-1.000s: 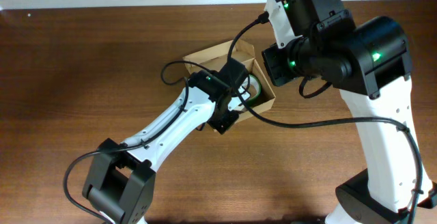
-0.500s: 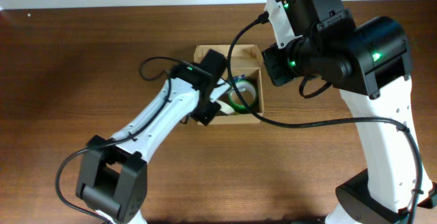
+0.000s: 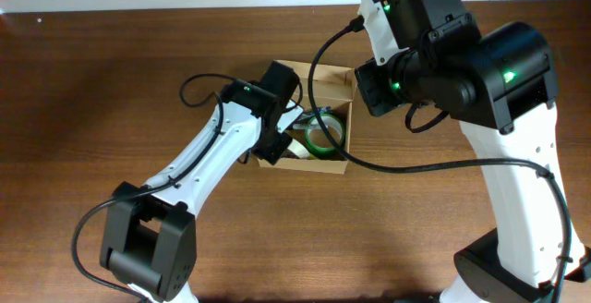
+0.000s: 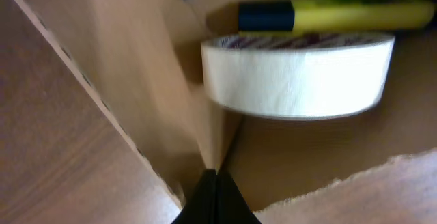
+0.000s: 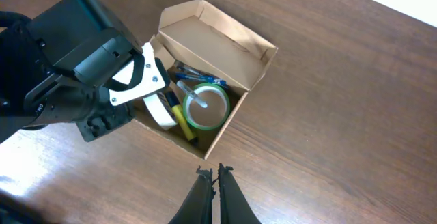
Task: Pack container
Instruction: 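Withdraw both grippers up and away from the box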
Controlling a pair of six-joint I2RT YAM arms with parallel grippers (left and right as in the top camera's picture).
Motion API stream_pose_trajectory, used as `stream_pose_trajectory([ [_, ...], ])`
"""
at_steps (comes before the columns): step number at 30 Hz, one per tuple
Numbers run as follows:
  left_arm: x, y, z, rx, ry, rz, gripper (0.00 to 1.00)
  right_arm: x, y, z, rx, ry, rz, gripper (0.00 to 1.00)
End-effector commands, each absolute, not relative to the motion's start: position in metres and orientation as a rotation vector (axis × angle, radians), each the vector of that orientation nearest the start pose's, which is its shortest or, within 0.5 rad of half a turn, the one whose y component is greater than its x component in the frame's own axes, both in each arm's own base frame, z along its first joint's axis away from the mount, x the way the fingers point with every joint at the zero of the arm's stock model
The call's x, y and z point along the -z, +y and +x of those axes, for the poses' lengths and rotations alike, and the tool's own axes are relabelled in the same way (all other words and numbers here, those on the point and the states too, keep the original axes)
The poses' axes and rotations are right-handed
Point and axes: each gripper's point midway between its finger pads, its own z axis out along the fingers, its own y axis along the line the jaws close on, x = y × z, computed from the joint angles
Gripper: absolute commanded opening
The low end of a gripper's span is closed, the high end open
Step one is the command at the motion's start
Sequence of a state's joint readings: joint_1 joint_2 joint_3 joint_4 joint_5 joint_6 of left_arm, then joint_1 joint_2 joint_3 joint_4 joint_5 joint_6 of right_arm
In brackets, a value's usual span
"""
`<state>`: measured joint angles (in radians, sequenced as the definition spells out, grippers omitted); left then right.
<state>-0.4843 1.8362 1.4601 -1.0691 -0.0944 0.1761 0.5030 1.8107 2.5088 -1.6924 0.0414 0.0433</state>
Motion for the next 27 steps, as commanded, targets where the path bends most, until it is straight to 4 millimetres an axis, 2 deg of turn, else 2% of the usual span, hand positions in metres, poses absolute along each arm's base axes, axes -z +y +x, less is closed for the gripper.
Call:
stream_pose_trajectory([
  [1,-0.110,-0.164,0.341,-0.086,2.757,0.959,0.02,-0.374,0.164,0.320,-0.129,2.488,-0.570,0.06],
  [4,-0.128,-0.170,0.353,-0.064,2.678,0.925,0.07,-0.374,0.164,0.320,-0.126,2.488,-0.569,0.09],
  [8,-0.153,-0.177,0.369,-0.045,2.582,0.880,0.31,-0.374,0.162,0.321,-0.120,2.488,-0.564,0.26],
  [11,-0.167,-0.173,0.381,-0.041,2.549,0.827,0.38,-0.374,0.156,0.324,-0.067,2.484,-0.541,0.33],
  [14,-0.170,-0.155,0.390,-0.058,2.565,0.746,0.39,-0.375,0.151,0.327,-0.045,2.484,-0.524,0.43],
  [19,-0.171,-0.111,0.408,-0.086,2.592,0.595,0.40,-0.370,0.131,0.335,-0.020,2.516,-0.442,0.54],
  [21,-0.171,-0.095,0.413,-0.065,2.604,0.538,0.41,-0.363,0.118,0.340,-0.003,2.552,-0.382,0.55],
  [23,-0.171,-0.082,0.417,-0.034,2.614,0.489,0.43,-0.355,0.107,0.343,0.011,2.586,-0.341,0.60],
  [27,-0.168,-0.058,0.428,0.008,2.615,0.397,0.42,-0.330,0.080,0.348,0.038,2.688,-0.214,0.62],
])
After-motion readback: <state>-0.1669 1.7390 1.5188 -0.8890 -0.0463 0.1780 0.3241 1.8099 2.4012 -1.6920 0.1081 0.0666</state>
